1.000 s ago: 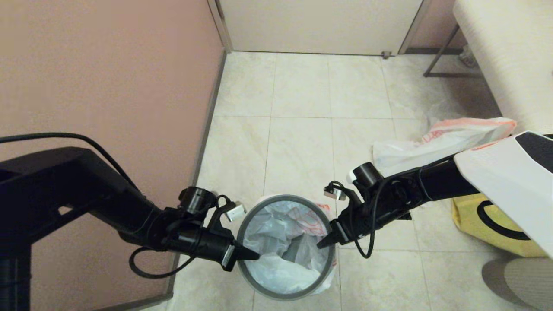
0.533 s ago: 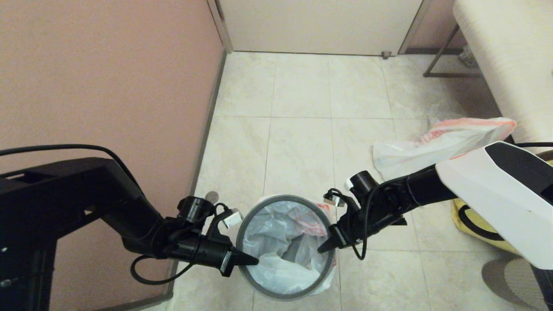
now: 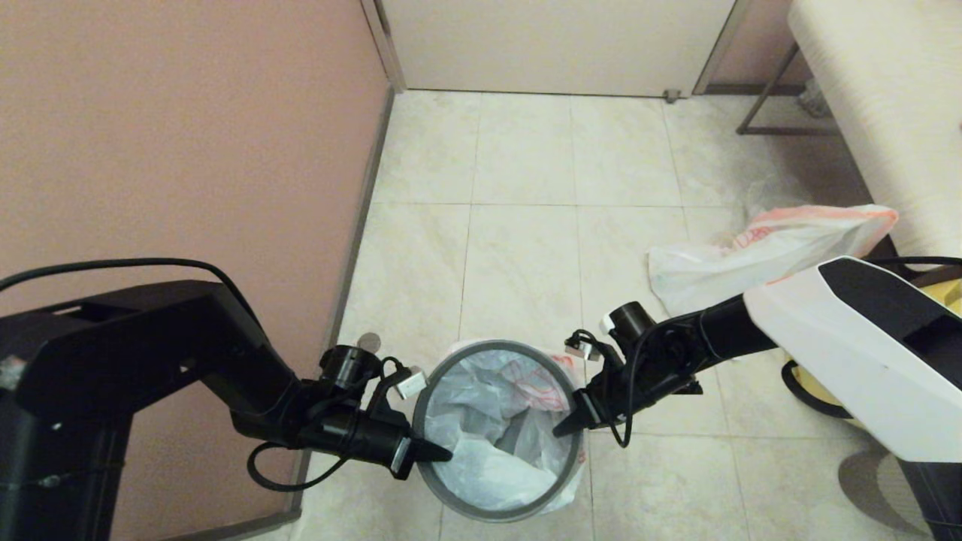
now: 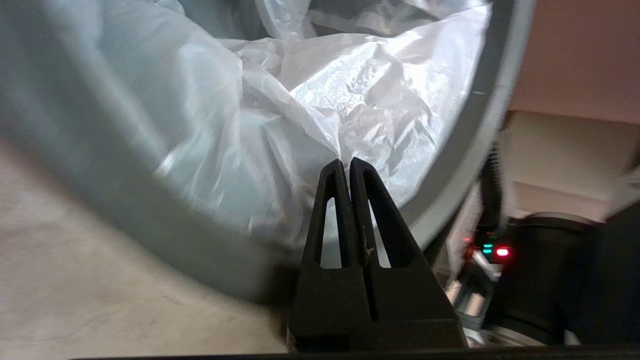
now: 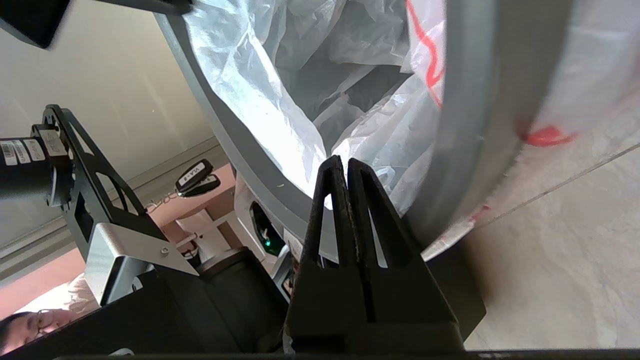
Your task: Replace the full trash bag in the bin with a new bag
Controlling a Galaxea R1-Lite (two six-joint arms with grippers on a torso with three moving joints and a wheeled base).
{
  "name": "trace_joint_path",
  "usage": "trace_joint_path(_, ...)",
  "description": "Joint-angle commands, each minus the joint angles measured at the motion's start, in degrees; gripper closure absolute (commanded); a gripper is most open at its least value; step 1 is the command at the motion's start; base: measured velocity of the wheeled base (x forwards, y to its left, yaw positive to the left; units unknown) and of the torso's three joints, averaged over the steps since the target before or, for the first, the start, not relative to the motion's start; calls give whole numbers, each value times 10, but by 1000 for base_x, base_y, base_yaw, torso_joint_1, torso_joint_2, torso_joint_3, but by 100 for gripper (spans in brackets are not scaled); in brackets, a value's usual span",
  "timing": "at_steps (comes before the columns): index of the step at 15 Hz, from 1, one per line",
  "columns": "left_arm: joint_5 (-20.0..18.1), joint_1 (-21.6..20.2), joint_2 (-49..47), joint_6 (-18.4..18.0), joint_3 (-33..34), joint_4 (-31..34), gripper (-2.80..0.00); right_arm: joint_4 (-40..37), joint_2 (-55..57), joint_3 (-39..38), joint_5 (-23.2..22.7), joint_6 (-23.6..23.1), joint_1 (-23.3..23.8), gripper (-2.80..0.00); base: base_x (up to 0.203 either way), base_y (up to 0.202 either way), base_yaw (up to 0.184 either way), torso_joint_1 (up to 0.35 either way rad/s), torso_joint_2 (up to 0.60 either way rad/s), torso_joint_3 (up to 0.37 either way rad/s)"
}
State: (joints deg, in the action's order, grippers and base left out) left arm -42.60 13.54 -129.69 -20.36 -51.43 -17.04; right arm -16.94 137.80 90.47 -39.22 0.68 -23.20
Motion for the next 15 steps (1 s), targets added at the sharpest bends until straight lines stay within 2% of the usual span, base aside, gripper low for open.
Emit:
trace_joint_path(1,11,3,-9,-2,-2,-2,0,-1,-5,0,-1,0,1,0,0,0,0,0,0,0)
trace_joint_path(5,11,17,25,-11,-5,-4,0,-6,-58,-23,3,7,-2,0,0,0,0,0,0,0)
trace_joint_path(7,11,28,65,21,-18,3,0,-7,-111,-43,15,32,0,0,0,0,0,0,0,0)
trace_joint_path(9,20,44,126,66,-16,4,0,-8,-175,-75,85,57,5,0,0,0,0,0,0,0)
trace_joint_path(10,44,53,167,90,-19,5,0,-10,-210,-94,117,64,9,0,0,0,0,0,0,0)
trace_joint_path(12,100,80,258,147,-42,27,0,-26,-287,-133,143,75,13,0,0,0,0,0,0,0)
trace_joint_path(14,158,118,353,176,-62,110,0,-53,-369,-177,159,80,12,0,0,0,0,0,0,0)
trace_joint_path(15,207,141,404,185,-66,168,0,-66,-416,-204,173,80,12,0,0,0,0,0,0,0)
